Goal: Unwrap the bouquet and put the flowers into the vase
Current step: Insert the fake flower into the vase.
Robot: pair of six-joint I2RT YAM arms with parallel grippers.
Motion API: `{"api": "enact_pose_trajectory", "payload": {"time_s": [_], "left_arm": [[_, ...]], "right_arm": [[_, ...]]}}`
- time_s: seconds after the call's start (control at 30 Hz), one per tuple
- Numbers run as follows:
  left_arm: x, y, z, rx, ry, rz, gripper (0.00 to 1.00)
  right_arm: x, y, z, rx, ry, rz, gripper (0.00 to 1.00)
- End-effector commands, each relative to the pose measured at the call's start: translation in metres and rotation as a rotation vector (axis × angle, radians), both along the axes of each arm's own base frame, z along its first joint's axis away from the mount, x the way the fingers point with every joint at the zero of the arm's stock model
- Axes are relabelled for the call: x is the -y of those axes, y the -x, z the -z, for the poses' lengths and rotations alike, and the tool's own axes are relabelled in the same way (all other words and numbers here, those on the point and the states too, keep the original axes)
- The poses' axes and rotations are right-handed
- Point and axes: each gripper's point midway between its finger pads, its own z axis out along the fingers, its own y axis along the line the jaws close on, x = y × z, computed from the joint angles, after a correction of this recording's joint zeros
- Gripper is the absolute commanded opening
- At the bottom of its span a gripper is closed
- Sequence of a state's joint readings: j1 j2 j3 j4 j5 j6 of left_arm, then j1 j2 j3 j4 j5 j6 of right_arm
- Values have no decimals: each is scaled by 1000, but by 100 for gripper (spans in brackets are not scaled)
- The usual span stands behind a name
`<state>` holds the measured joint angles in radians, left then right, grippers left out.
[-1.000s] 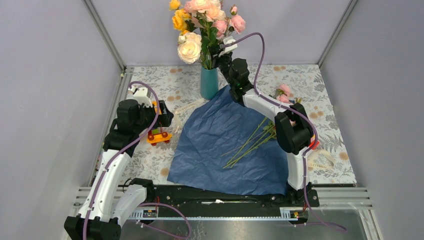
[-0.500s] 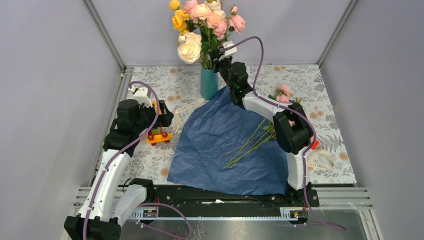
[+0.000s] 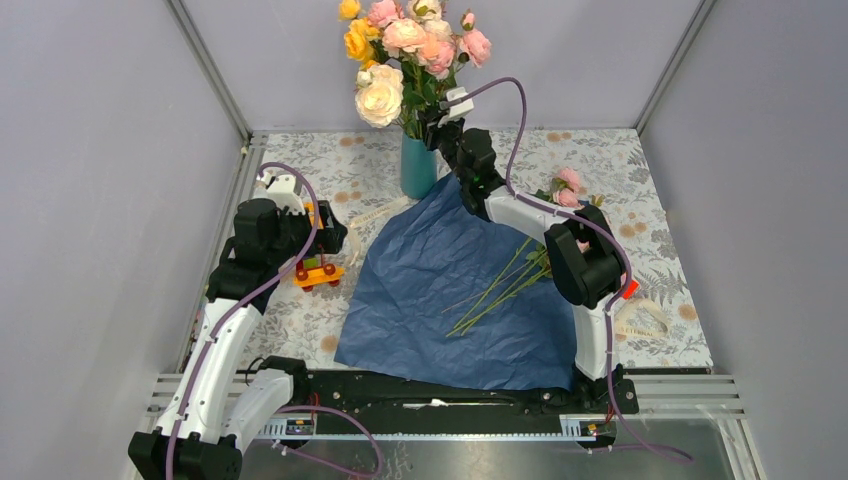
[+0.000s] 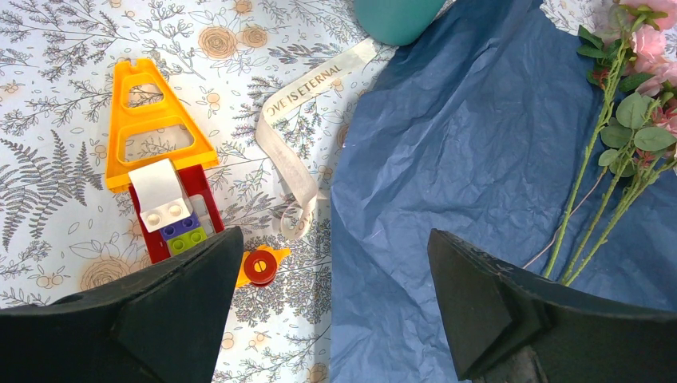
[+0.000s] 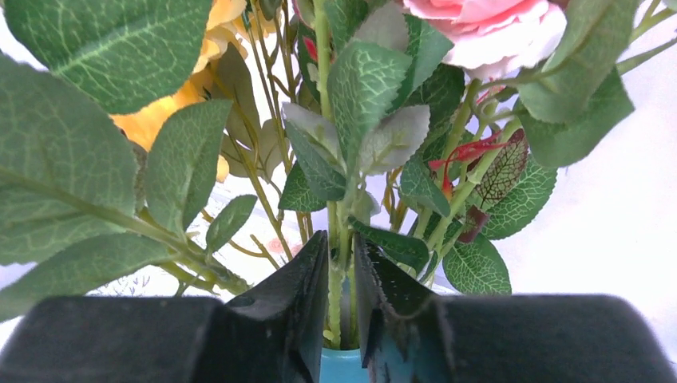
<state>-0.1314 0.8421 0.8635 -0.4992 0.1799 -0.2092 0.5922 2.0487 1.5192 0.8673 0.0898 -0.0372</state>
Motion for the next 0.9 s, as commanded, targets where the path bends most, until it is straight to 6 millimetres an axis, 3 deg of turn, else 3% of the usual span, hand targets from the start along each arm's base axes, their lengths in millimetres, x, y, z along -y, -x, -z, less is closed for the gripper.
{"api": "enact_pose_trajectory", "payload": {"time_s": [0.0, 0.53, 0.73, 0.87], "left_arm": [[1, -6, -14, 59, 4, 9, 93], [1, -5, -14, 62, 6, 13, 94], [1, -5, -13, 59, 8, 11, 94], [1, -5, -8, 46, 7, 9, 94]], "right_arm": [[1, 9, -26, 64, -53, 8, 28], [12, 33, -27, 77, -43, 20, 42], [29, 59, -32, 74, -62, 35, 46], [53, 93, -44, 22, -114, 30, 45]]}}
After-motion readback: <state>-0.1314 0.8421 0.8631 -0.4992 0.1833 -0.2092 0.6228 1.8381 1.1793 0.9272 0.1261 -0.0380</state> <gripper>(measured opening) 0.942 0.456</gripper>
